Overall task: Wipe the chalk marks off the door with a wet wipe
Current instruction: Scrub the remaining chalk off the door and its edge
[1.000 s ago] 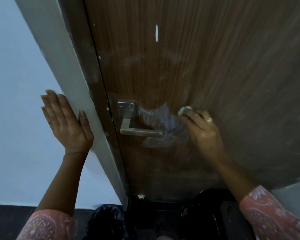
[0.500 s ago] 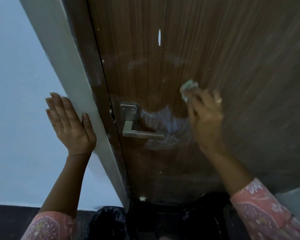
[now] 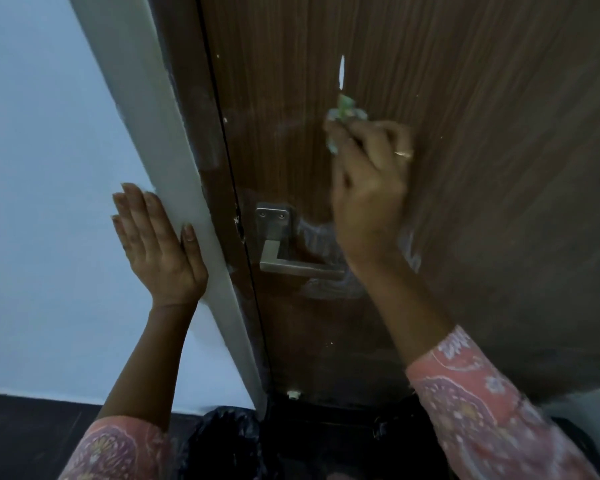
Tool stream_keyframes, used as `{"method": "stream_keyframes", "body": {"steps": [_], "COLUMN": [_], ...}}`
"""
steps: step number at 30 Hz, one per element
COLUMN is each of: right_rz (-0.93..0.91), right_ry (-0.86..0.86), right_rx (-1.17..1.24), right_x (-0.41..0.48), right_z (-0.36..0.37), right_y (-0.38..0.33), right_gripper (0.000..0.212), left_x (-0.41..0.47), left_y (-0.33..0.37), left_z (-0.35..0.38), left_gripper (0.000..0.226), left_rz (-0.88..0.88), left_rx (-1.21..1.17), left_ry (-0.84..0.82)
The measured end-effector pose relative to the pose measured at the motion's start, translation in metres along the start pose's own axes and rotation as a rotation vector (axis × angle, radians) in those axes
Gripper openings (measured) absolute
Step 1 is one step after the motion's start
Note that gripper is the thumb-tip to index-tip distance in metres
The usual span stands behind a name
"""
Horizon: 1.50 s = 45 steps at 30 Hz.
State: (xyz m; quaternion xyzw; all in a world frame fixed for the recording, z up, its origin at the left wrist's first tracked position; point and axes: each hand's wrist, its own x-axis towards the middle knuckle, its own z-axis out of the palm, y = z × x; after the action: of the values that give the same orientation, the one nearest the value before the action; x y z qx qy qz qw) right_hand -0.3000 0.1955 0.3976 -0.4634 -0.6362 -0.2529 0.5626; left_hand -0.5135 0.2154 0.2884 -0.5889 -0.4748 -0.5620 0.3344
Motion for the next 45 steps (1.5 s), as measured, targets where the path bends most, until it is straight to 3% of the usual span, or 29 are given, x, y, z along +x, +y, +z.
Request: {"method": "stream_keyframes", "body": {"steps": [4,6,8,13,15,19,22,24,27,29,31,34,37,39,43,45], "right_rz": [-0.274,-0.325,-0.292,-0.101,-0.150,-0.166,-0.199,-0.240,-0.202,-0.202,-0.239,-0.311,-0.284,-0.209,-0.069,-0.067], "right_ry": [-0.183,-0.243,-0.255,-0.095,-0.218,-0.680,-0.800,-0.675,-0.273,-0.167,-0.271,-0.559,-0.723,-0.671,-0.269,-0.272], "right_rx": [0.015,0.026,-0.016,-0.094,-0.103,-0.063,-0.082,-0.135,-0.148,-0.123,-0.144,-0.211,-0.215,-0.206,-0.133,-0.121], "right_x": [0.001,-0.004,-0.011,-0.040,-0.070,-0.138,-0.152,-0.134,-0.084,-0.073,-0.093,-0.141,-0.162,-0.160,-0.131,-0.142], "right_z": [0.031,0.029,0.017,-0.025,-0.033,-0.048,-0.060,-0.063,-0.062,-0.061,-0.060,-0.062,-0.070,-0.075,-0.067,-0.057], "right_y": [-0.035,-0.033,-0.015,0.053,0.074,0.101,0.116,0.123,0.129,0.128,0.126,0.128,0.139,0.144,0.143,0.135], "right_gripper": [0.023,0.022,0.021,0.019,0.022,0.028,0.030,0.029,0.023,0.019,0.027,0.046,0.045,0.036,0.018,0.019], "left_x": [-0.001,-0.002,-0.002,-0.001,-0.001,0.001,0.000,-0.002,-0.003,-0.003,-0.002,0.000,0.001,0.001,0.001,0.002], "left_y": [0.000,-0.001,-0.001,0.000,0.001,0.004,0.005,0.005,0.005,0.004,0.004,0.004,0.004,0.005,0.005,0.003], "left_z": [0.000,0.000,0.000,0.000,-0.001,-0.001,-0.002,-0.003,-0.003,-0.003,-0.003,-0.003,-0.003,-0.004,-0.003,-0.003], "left_gripper": [0.046,0.047,0.047,0.048,0.048,0.049,0.049,0.049,0.050,0.050,0.050,0.050,0.049,0.049,0.050,0.050], "left_rz": [0.008,0.010,0.004,-0.005,-0.014,-0.034,-0.033,-0.035,-0.049,-0.056,-0.058,-0.043,-0.039,-0.049,-0.052,-0.056], "left_rx": [-0.019,-0.023,-0.018,-0.004,-0.007,0.004,0.008,0.019,0.050,0.063,0.064,0.056,0.033,0.025,0.027,0.024], "left_ry": [0.000,-0.003,-0.005,-0.014,-0.019,-0.019,-0.015,-0.021,-0.045,-0.052,-0.048,-0.038,-0.032,-0.031,-0.044,-0.048]}}
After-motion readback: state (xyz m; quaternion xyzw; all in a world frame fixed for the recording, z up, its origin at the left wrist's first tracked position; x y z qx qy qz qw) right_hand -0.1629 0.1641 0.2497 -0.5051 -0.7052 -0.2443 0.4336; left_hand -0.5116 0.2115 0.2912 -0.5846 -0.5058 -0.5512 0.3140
